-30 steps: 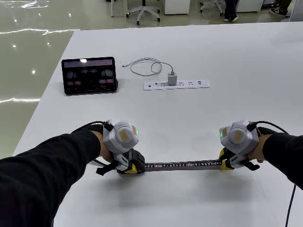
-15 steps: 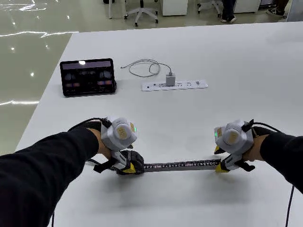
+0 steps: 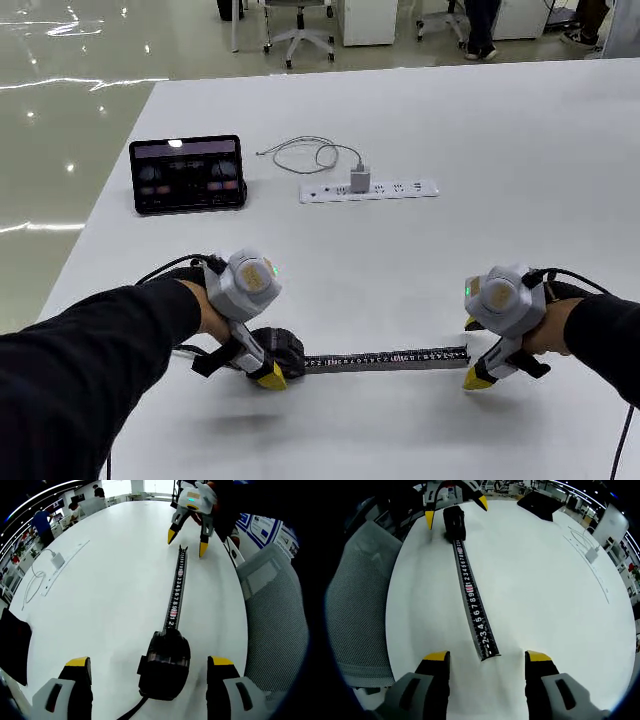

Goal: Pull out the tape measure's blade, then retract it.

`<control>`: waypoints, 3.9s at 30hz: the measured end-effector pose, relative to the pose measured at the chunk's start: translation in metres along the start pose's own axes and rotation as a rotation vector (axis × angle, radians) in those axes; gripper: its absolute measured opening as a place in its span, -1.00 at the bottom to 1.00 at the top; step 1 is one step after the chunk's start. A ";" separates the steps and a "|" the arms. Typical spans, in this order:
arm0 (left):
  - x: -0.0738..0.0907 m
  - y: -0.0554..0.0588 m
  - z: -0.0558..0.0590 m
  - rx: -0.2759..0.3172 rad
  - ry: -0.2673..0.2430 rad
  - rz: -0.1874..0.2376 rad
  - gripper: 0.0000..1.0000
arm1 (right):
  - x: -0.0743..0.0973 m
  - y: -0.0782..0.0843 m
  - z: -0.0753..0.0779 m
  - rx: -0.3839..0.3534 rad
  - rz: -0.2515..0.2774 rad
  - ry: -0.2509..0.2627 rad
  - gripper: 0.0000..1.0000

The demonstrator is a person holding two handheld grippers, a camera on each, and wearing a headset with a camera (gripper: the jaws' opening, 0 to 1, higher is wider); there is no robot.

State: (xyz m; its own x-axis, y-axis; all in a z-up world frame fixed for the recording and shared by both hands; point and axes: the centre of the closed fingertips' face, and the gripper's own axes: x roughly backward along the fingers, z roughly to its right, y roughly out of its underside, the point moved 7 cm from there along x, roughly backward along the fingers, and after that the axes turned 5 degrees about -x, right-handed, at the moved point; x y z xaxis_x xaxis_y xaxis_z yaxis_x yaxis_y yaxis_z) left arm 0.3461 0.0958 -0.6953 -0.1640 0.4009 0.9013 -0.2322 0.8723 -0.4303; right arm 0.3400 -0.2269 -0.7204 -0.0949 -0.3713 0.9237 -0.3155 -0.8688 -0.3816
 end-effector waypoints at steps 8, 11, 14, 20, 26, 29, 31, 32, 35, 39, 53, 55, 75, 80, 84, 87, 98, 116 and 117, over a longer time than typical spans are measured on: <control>0.004 0.005 0.000 0.076 -0.023 0.057 1.00 | -0.002 0.004 -0.005 -0.063 0.023 0.010 0.49; 0.005 0.008 0.000 0.091 -0.037 0.053 1.00 | -0.002 0.004 -0.005 -0.091 0.035 0.024 0.65; 0.006 0.013 0.003 0.181 -0.012 0.051 1.00 | -0.001 0.004 -0.003 -0.109 0.072 0.062 0.82; 0.017 0.014 -0.007 0.282 -0.142 0.220 1.00 | 0.009 0.000 0.001 -0.204 0.196 0.161 1.00; 0.028 0.027 -0.005 0.403 -0.192 0.297 1.00 | 0.017 0.005 -0.006 -0.302 0.278 0.195 1.00; 0.034 0.032 -0.001 0.449 -0.209 0.341 1.00 | 0.021 0.010 -0.011 -0.337 0.318 0.221 1.00; 0.038 0.038 0.002 0.469 -0.237 0.366 1.00 | 0.023 0.015 -0.016 -0.346 0.331 0.240 1.00; 0.040 0.042 0.004 0.480 -0.263 0.388 1.00 | 0.023 0.018 -0.019 -0.335 0.328 0.253 1.00; 0.040 0.056 0.007 0.480 -0.303 0.369 1.00 | 0.026 0.024 -0.028 -0.348 0.344 0.269 1.00; 0.048 0.060 0.019 0.482 -0.327 0.387 1.00 | 0.032 0.029 -0.039 -0.402 0.393 0.262 1.00; 0.076 0.090 0.060 0.556 -0.409 0.461 1.00 | 0.067 0.049 -0.072 -0.428 0.505 0.343 1.00; 0.081 0.096 0.065 0.544 -0.424 0.470 1.00 | 0.070 0.055 -0.076 -0.434 0.508 0.358 1.00; 0.116 0.123 0.108 0.535 -0.461 0.512 1.00 | 0.111 0.087 -0.121 -0.474 0.546 0.421 1.00; 0.119 0.123 0.106 0.533 -0.473 0.515 1.00 | 0.113 0.088 -0.120 -0.481 0.547 0.425 1.00; 0.119 0.121 0.106 0.526 -0.472 0.517 1.00 | 0.113 0.084 -0.120 -0.479 0.554 0.418 1.00; 0.119 0.120 0.108 0.525 -0.465 0.513 1.00 | 0.116 0.083 -0.121 -0.467 0.560 0.424 1.00; 0.115 0.119 0.112 0.531 -0.446 0.499 1.00 | 0.117 0.091 -0.120 -0.459 0.535 0.418 1.00; 0.097 0.083 0.098 0.540 -0.459 0.500 1.00 | 0.107 0.073 -0.107 -0.413 0.495 0.349 1.00; 0.095 0.081 0.097 0.549 -0.462 0.502 1.00 | 0.106 0.072 -0.105 -0.404 0.492 0.356 1.00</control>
State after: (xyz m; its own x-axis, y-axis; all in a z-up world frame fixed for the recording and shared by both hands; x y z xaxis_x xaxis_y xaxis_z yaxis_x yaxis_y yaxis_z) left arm 0.2189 0.1773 -0.6493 -0.7156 0.4441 0.5392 -0.4371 0.3174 -0.8415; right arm 0.2083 -0.2945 -0.6464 -0.5952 -0.4990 0.6299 -0.4748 -0.4140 -0.7766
